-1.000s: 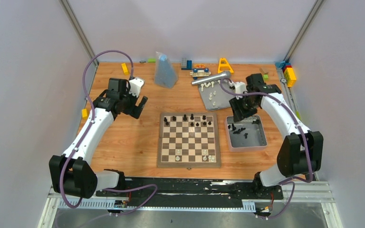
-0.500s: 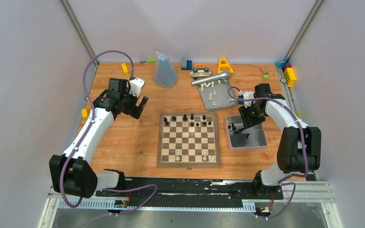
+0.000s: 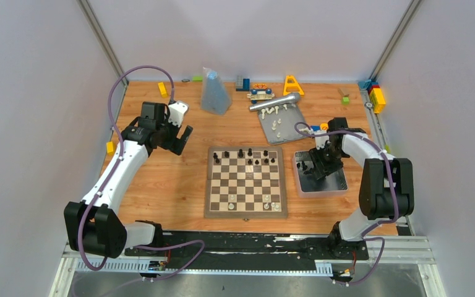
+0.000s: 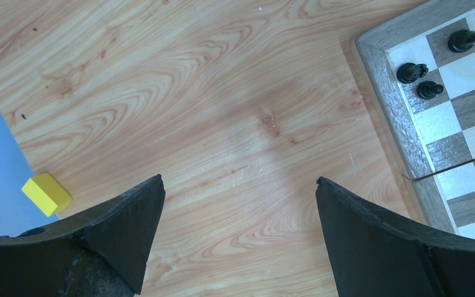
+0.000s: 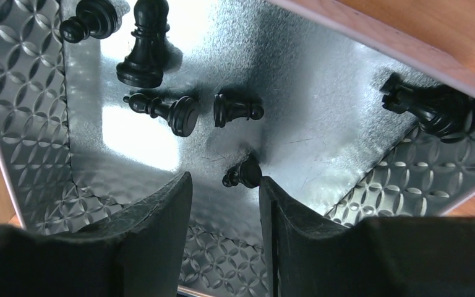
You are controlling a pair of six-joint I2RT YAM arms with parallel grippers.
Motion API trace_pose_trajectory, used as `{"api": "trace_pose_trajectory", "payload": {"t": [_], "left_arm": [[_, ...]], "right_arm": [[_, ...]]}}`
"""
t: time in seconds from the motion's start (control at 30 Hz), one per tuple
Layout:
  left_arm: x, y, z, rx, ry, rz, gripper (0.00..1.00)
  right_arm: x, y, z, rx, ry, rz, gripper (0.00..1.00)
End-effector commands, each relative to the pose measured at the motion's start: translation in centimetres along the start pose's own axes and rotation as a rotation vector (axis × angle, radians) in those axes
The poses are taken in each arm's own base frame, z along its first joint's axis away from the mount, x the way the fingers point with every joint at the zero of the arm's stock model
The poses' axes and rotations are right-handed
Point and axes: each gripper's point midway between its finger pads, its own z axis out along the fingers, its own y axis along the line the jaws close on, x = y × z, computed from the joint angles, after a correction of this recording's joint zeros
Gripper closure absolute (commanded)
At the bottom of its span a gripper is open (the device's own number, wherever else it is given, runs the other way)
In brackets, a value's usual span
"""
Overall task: Set up the chess pieces on the board
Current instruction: Pick up the chess piece from the storage box.
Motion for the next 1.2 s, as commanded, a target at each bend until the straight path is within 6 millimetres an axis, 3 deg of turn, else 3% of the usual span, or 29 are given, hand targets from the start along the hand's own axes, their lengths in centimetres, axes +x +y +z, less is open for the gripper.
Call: {"api": "trace_pose_trajectory", "payload": {"t": [0.0,0.23,0.6,1.17], "left_arm": [[-0.9,0.3,-0.2,-0.001,-0.027,0.003,0.00],[-0.9,0.4,-0.3,-0.005,-0.027,0.003,0.00],[-0.8,0.5,-0.3,-0.009,-0.023,0.003,0.00],[-0.7,0.4,0.0,-0.008,-0.015,0.002,0.00]], "right_arm": [[-1.6,0.3,-0.8,-0.008,-0.083,-0.006,0.55],[-3.9,1.5,-1.5,-0.082,-0.154,-0.031,0.56],[-5.9,1.8,-0.1,-0.116,-0.153,-0.059,0.63],[-5.0,2.0,1.4,-0.139,-0.106,-0.053,0.85]]}}
